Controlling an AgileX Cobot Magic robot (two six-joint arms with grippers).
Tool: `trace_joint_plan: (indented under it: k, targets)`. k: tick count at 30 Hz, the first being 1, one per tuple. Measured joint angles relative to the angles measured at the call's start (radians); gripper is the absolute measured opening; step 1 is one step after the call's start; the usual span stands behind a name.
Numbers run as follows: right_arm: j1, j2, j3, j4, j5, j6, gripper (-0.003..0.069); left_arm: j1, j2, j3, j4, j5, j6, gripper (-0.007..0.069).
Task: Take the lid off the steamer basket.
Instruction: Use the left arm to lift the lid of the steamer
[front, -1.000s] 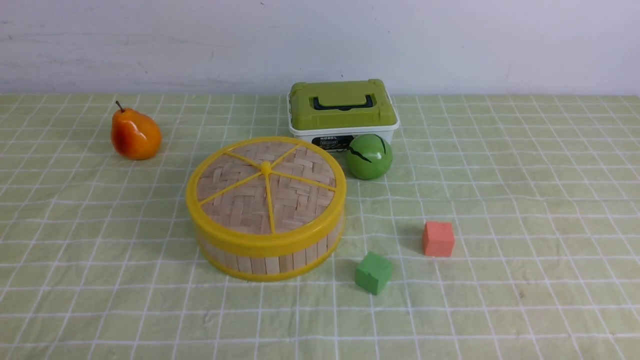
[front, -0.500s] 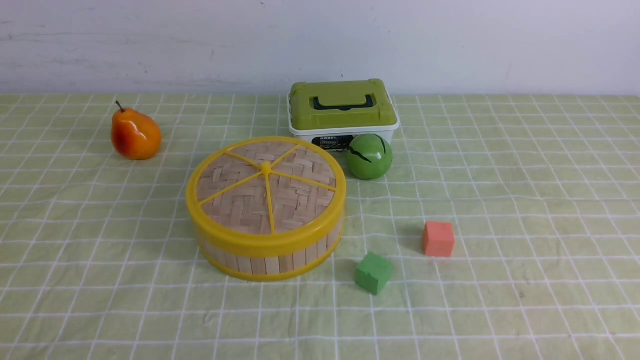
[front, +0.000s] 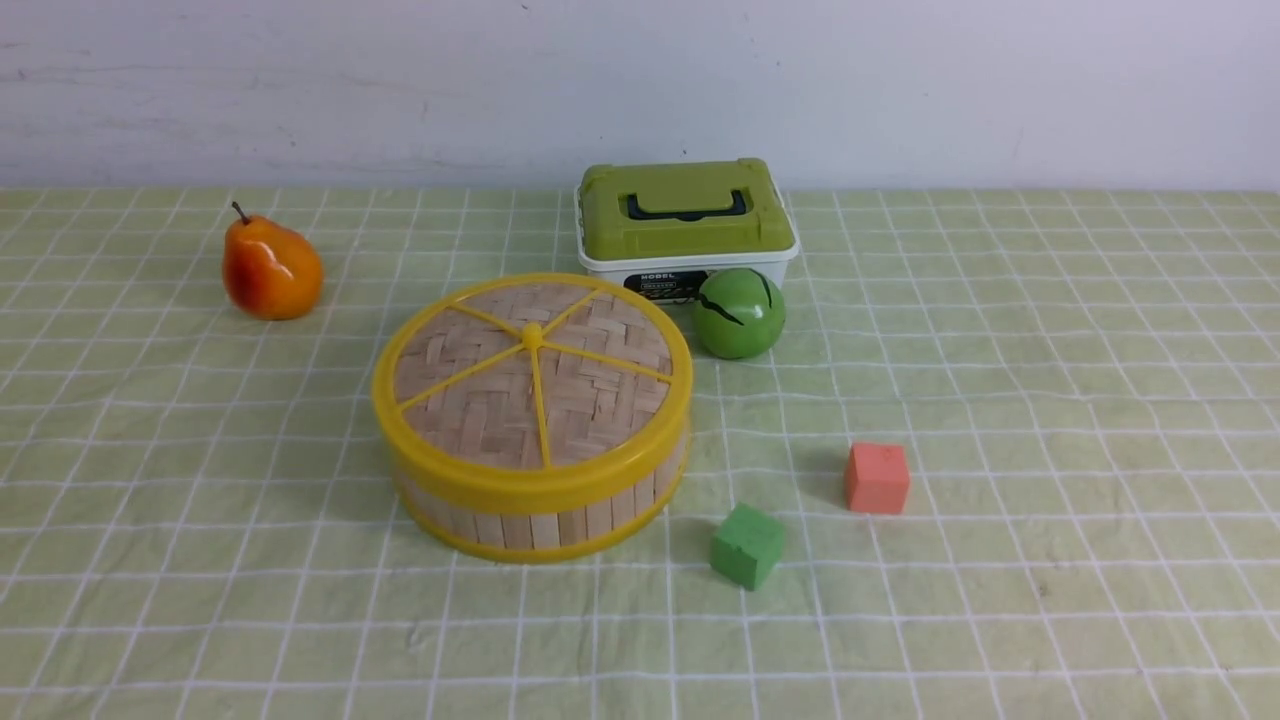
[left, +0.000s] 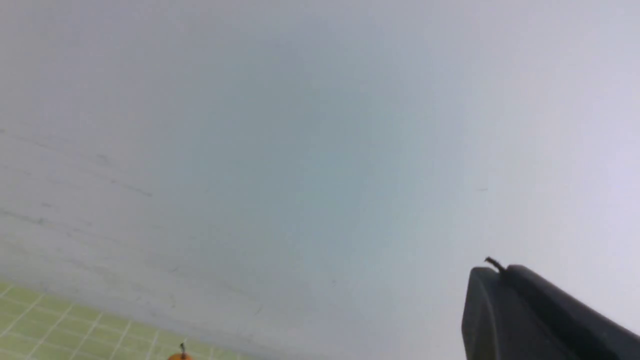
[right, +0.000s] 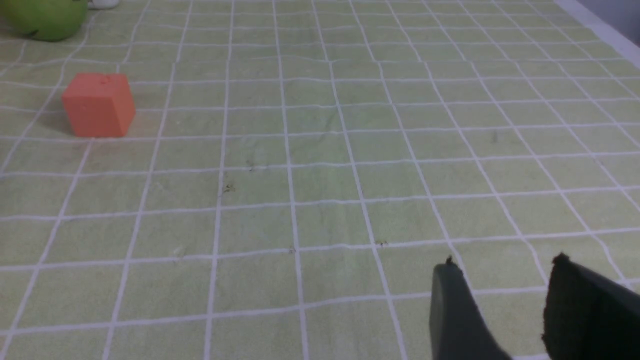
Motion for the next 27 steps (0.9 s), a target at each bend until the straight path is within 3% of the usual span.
trace_joint_plan:
  k: [5,9,14,18,27]
  targets:
    - [0.000,0.000,0.000,0.000,0.000,0.000,0.0241,0.000,0.238,-0.015,0.046,-0.058,-0.007,-0.0013]
    - [0.000,0.000,0.000,0.000,0.000,0.000,0.0241,-0.019,0.423,-0.079,0.049,-0.005,-0.049,-0.0013]
    - [0.000,0.000,0.000,0.000,0.000,0.000,0.0241,-0.146,0.682,-0.310,0.048,0.326,0.000,-0.0013]
    - [0.000,0.000,0.000,0.000,0.000,0.000,0.0241,-0.279,0.928,-0.583,0.006,0.645,0.125,-0.0013]
    - [0.000,0.000,0.000,0.000,0.000,0.000,0.0241,-0.337,1.327,-0.939,-0.055,0.902,0.221,0.0008]
